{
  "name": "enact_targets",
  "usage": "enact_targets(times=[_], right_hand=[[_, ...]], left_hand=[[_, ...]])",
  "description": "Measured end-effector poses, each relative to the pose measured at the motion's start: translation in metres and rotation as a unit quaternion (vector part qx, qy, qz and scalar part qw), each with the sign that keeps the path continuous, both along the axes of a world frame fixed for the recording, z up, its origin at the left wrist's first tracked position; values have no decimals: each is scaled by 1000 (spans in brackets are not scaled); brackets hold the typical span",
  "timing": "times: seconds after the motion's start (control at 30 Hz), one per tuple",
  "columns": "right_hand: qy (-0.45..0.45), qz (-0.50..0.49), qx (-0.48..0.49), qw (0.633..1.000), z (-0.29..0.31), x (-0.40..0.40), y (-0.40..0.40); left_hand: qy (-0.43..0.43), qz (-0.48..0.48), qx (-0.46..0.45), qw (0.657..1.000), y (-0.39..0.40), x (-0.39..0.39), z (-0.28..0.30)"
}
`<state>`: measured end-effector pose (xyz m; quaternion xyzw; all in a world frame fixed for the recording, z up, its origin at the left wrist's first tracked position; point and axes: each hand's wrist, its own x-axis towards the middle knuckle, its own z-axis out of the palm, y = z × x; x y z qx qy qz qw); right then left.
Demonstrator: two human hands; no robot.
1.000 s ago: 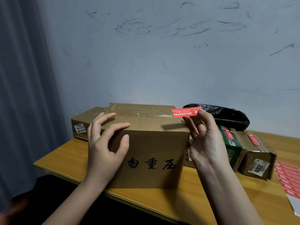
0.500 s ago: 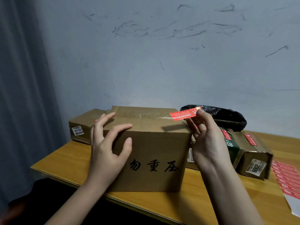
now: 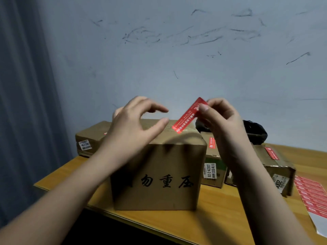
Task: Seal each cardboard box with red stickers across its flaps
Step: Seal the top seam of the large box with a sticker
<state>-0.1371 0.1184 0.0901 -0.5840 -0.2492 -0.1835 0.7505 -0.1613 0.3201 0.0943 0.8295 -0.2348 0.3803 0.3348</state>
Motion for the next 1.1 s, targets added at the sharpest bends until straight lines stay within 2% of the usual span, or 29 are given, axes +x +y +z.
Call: enact_targets(times=[0.1,0.3,0.43,0.73,0.9,1.1], right_hand=[[10,47,-79,996,14,7,7],[24,78,-200,976,35,30,14],[24,79,-288,954,42,45,14],[-9,73,-346,935,59,66,23],[25,34,-302,953,58,74,26],[175,92,-123,972,41,78,25]], left_hand=[[131,-96,-47,986,-7,15,33],[222,-137,-37,965,-7,44,61],[244,-128,-18,961,-6,54,67],[221,-88,42,970,7,70,71],[183,-55,4,982,12,80,67],[167,-23,-98,981,15,86,52]])
